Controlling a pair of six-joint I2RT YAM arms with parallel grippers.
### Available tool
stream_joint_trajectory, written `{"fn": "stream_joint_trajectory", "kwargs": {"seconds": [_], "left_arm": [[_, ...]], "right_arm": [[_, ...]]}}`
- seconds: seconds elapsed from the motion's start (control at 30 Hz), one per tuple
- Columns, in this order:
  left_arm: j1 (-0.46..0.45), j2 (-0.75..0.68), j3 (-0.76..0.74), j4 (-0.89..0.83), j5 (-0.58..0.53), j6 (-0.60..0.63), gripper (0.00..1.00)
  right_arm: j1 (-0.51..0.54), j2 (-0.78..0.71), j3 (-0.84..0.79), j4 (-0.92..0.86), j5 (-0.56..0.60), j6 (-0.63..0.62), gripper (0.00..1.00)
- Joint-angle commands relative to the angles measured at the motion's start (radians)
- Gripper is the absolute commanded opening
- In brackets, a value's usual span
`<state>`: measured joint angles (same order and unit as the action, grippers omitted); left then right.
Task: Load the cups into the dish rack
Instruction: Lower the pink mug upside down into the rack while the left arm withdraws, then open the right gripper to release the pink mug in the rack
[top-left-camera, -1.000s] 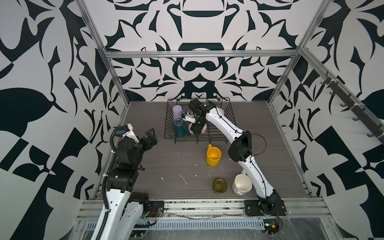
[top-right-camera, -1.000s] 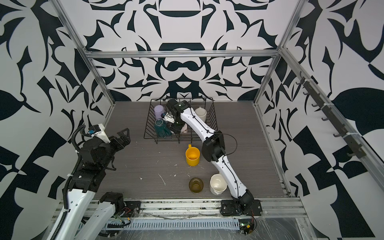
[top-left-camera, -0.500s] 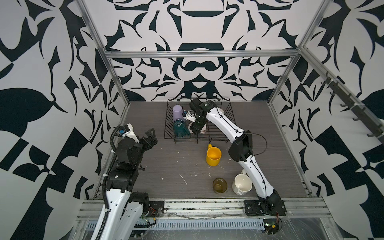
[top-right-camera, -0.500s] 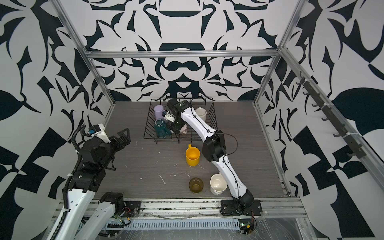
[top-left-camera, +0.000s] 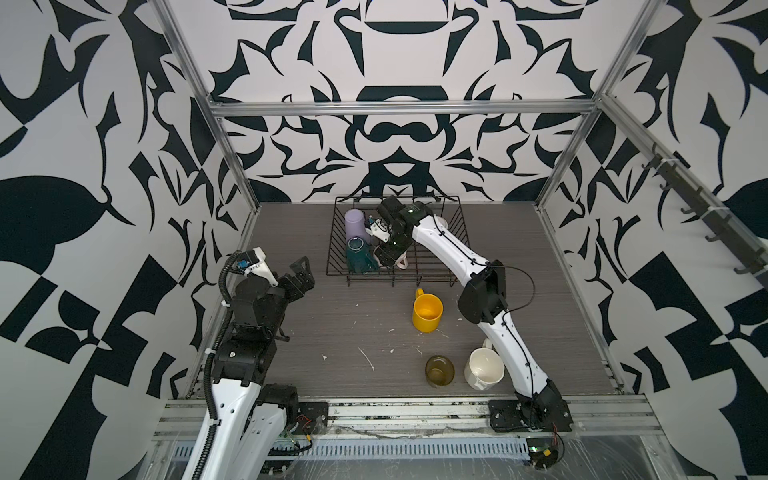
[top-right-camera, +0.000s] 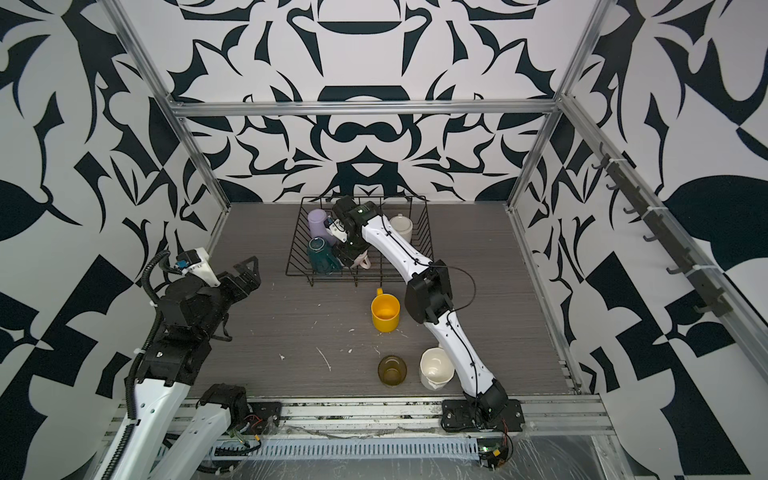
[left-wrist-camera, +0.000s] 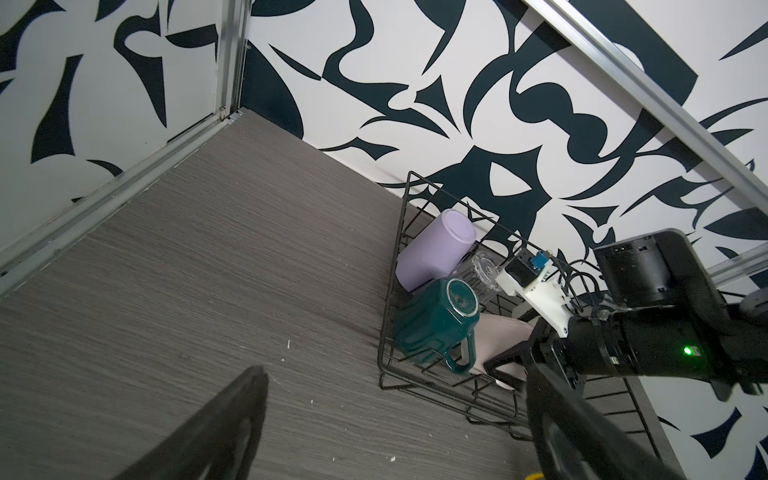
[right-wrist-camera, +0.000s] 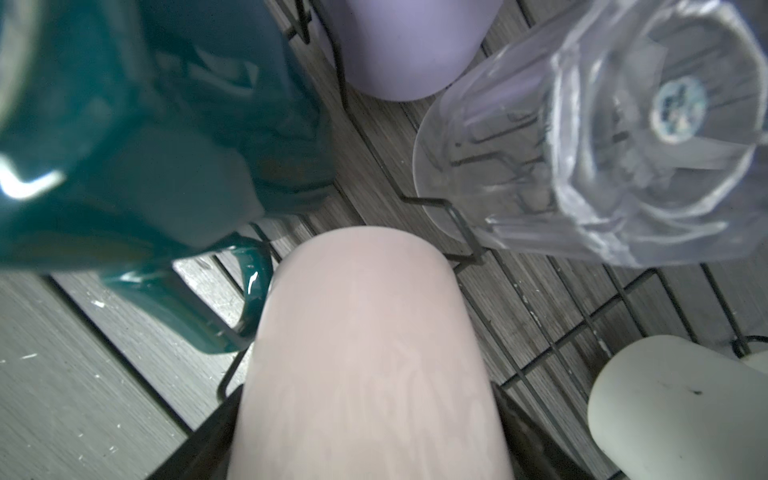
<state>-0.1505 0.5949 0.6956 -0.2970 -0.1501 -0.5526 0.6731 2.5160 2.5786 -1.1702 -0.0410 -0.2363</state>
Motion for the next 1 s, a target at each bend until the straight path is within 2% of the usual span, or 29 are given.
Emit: {"fn": "stream_joint_trajectory", "kwargs": {"seconds": [0.0,0.4,0.67,0.77,0.8,0.97], "left_arm": [[0.003,-0.010,-0.005,-0.007,-0.008,-0.007,0.99],[0.003,-0.016,-0.005,-0.010,-0.009,-0.009,0.99],[0.003,-0.020,-0.006,-0.013,-0.012,-0.010,0.99],[0.003,-0.025,-0.007,-0.013,-0.014,-0.010,0.99],[0.003,-0.027,-0.007,-0.014,-0.014,-0.010,0.99],[0.003,-0.029,-0.010,-0.016,-0.014,-0.010,0.99]], "right_arm": [[0.008,-0.051,-0.007,0.073,-0.011,0.040,0.69],[0.007,-0.080,-0.008,0.098,-0.002,0.083,0.76],[0.005,-0.108,-0.022,0.124,-0.006,0.097,0.86],[0.002,-0.117,-0.023,0.128,-0.007,0.103,0.91],[0.002,-0.120,-0.023,0.130,-0.009,0.105,0.96],[-0.003,-0.135,-0.025,0.136,-0.013,0.117,0.97]]}}
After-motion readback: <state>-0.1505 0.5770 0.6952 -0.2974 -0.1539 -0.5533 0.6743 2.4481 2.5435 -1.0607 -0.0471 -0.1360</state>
